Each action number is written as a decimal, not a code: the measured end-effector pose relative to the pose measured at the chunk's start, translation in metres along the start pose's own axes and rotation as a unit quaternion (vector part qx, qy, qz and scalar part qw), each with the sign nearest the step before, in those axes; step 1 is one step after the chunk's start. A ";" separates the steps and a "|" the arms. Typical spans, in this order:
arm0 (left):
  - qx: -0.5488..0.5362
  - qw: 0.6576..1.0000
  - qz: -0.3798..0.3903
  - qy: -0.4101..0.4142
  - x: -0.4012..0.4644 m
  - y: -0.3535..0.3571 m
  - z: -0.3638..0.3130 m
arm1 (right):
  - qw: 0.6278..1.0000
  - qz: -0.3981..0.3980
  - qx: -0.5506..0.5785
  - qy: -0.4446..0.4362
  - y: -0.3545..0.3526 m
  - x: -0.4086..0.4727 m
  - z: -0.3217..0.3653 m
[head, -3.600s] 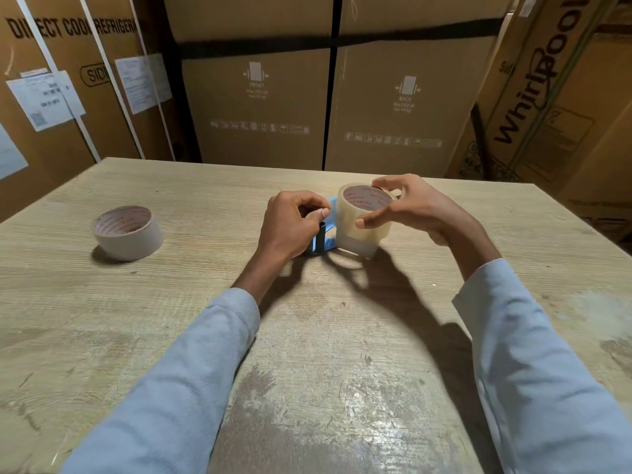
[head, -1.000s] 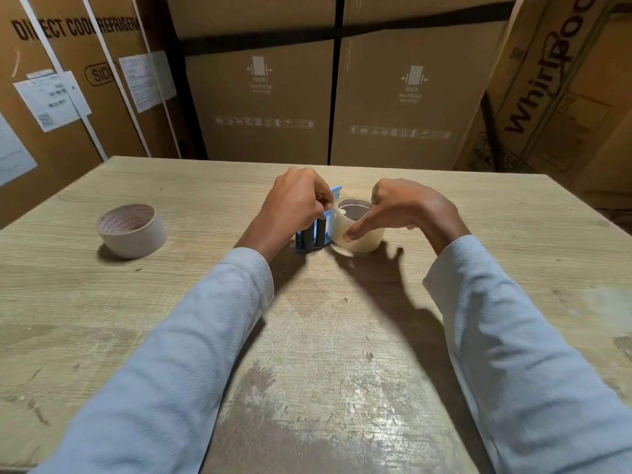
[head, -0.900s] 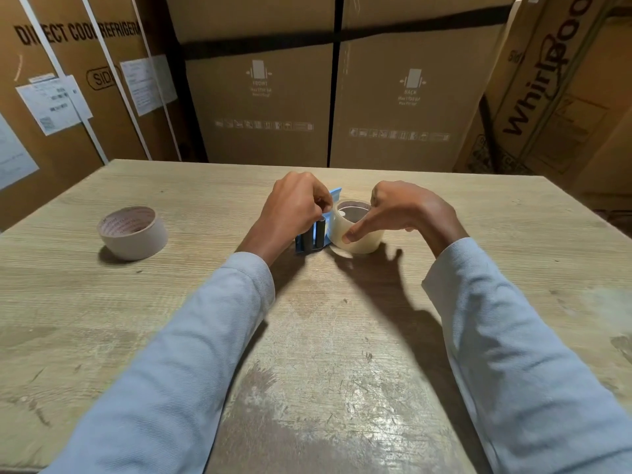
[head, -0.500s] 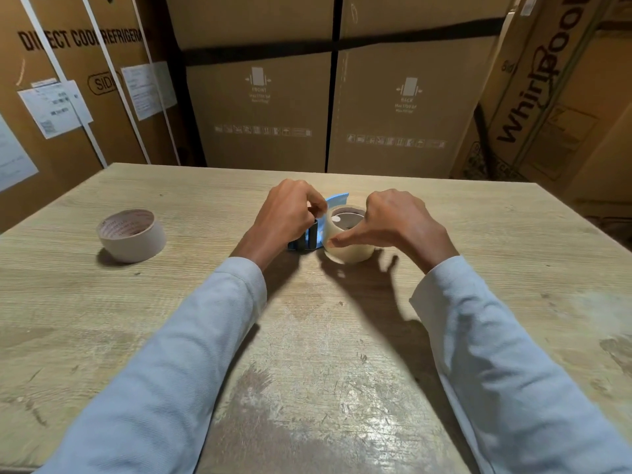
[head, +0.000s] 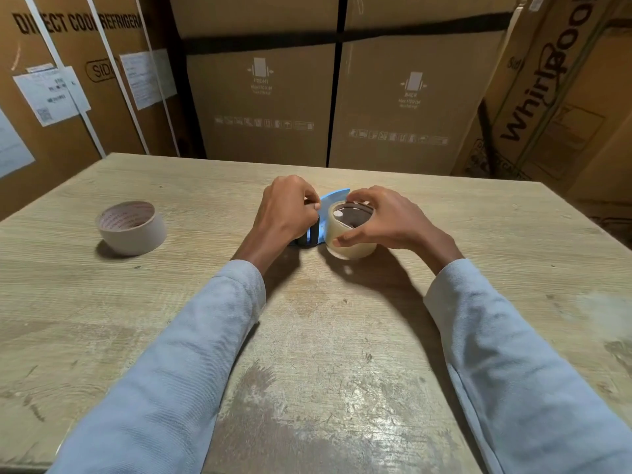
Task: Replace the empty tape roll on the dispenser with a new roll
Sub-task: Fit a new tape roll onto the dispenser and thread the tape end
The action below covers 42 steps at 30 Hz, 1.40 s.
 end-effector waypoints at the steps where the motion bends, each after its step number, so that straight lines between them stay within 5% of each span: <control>1: -0.007 1.000 0.001 -0.010 0.000 -0.001 0.001 | 1.000 -0.007 -0.019 0.001 0.003 0.001 -0.002; 8: -0.033 0.999 0.011 -0.025 0.000 -0.002 0.004 | 0.992 -0.027 -0.118 -0.026 0.010 0.000 0.003; 13: -0.063 0.997 0.012 -0.038 -0.002 -0.002 0.008 | 0.996 0.064 0.051 -0.039 0.005 -0.002 0.001; 27: -0.073 0.995 0.022 -0.061 -0.004 -0.002 0.010 | 0.979 -0.112 -0.170 0.015 0.011 0.001 0.012; 34: -0.096 0.994 0.011 -0.056 -0.008 -0.003 0.010 | 0.997 0.065 0.032 -0.038 0.006 -0.008 0.009; 42: -0.063 0.997 0.022 -0.028 -0.008 -0.007 0.005 | 0.999 -0.012 -0.049 -0.004 0.007 -0.005 0.012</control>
Point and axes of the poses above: each hand's wrist, its own x-axis towards the middle knuckle, its own y-axis out of the palm, z = x × y, the point moved 4 cm from there along x, towards the middle knuckle, and after that the axes turned 3 degrees about -z, right-handed, at the moved point
